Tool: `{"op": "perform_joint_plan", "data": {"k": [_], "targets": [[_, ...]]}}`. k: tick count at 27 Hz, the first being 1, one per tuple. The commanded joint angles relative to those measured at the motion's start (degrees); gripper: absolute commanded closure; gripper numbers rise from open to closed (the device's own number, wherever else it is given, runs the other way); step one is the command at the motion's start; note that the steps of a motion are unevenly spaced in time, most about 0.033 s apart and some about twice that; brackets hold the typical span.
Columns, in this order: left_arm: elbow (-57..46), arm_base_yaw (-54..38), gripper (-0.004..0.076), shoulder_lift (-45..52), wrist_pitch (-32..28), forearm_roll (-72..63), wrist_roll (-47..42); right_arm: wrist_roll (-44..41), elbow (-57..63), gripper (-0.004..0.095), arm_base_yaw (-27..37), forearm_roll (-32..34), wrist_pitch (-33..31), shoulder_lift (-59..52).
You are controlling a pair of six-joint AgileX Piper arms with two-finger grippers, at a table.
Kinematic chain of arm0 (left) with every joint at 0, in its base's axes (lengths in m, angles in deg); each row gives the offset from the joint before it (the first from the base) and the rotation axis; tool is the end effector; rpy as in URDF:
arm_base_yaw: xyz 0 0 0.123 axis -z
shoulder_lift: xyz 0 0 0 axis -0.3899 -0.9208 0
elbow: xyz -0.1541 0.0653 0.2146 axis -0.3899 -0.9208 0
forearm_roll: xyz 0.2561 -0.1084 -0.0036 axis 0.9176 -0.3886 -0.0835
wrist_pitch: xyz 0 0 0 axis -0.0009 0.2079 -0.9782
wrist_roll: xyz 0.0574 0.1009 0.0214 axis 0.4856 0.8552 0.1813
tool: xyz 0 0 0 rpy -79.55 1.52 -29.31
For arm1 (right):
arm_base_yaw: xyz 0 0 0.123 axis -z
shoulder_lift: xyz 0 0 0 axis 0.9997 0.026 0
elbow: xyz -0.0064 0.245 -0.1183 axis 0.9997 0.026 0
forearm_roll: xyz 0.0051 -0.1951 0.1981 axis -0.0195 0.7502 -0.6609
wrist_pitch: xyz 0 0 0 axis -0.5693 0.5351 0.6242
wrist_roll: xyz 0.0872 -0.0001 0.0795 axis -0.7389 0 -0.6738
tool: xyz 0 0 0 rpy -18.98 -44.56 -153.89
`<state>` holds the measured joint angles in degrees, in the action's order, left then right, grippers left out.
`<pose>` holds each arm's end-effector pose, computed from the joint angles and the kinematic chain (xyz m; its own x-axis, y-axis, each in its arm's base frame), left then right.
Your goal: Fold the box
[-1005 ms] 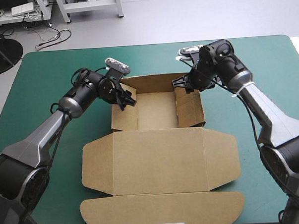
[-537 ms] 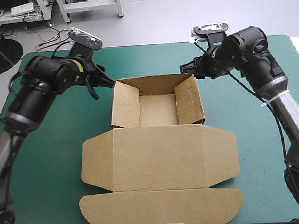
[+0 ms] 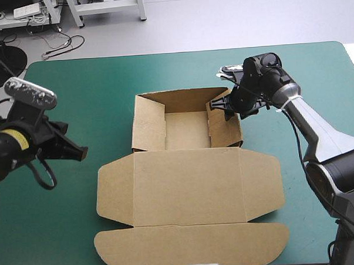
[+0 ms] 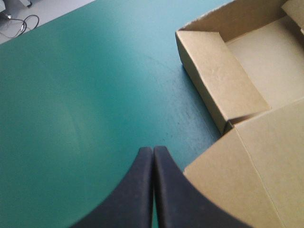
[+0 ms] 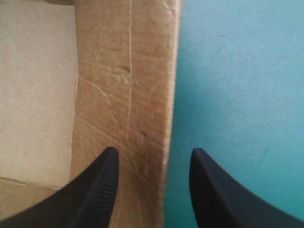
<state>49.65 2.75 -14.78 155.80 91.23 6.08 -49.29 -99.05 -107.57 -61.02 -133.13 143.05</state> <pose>0.1999 -0.0698 0.4534 -0.5594 0.3762 -0.7386 0.3447 0.9159 0.2055 0.4100 0.1514 0.2592 -0.9552 -0.1197 -0.2705 -0.1598 0.9784 0.1312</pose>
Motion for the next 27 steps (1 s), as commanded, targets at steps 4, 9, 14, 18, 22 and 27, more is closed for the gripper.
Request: {"op": "perform_joint_plan", "data": {"k": [4, 9, 14, 18, 22, 27], "targets": [[-16.9, 0.3, 0.0734, 15.2, -4.9, 0.0, -4.2, 6.0, -1.4, 0.0911, 0.8, -2.0, 0.0, 2.2], [-31.4, 0.3, 0.0734, 26.0, -6.2, 0.5, -8.8, 6.4, -1.9, 0.0909, 1.1, 4.7, -1.2, 1.0], [-38.6, 0.3, 0.0734, 32.6, -4.1, 0.2, -8.9, 8.3, -1.9, 0.0909, 6.6, 7.7, -1.2, -4.0], [-39.8, 0.3, 0.0733, 35.1, -2.1, 0.4, -8.9, 9.9, -1.8, 0.0909, 15.7, 9.8, -1.2, -7.2], [-39.8, 0.3, 0.0734, 35.7, -2.0, 0.4, -8.9, 11.9, -1.8, 0.0909, 26.9, 10.2, -1.2, -8.2], [-39.8, 0.3, 0.0733, 35.7, -2.4, 0.6, -8.9, 16.7, -1.7, 0.087, 36.3, 11.7, -1.2, -7.3]]}}
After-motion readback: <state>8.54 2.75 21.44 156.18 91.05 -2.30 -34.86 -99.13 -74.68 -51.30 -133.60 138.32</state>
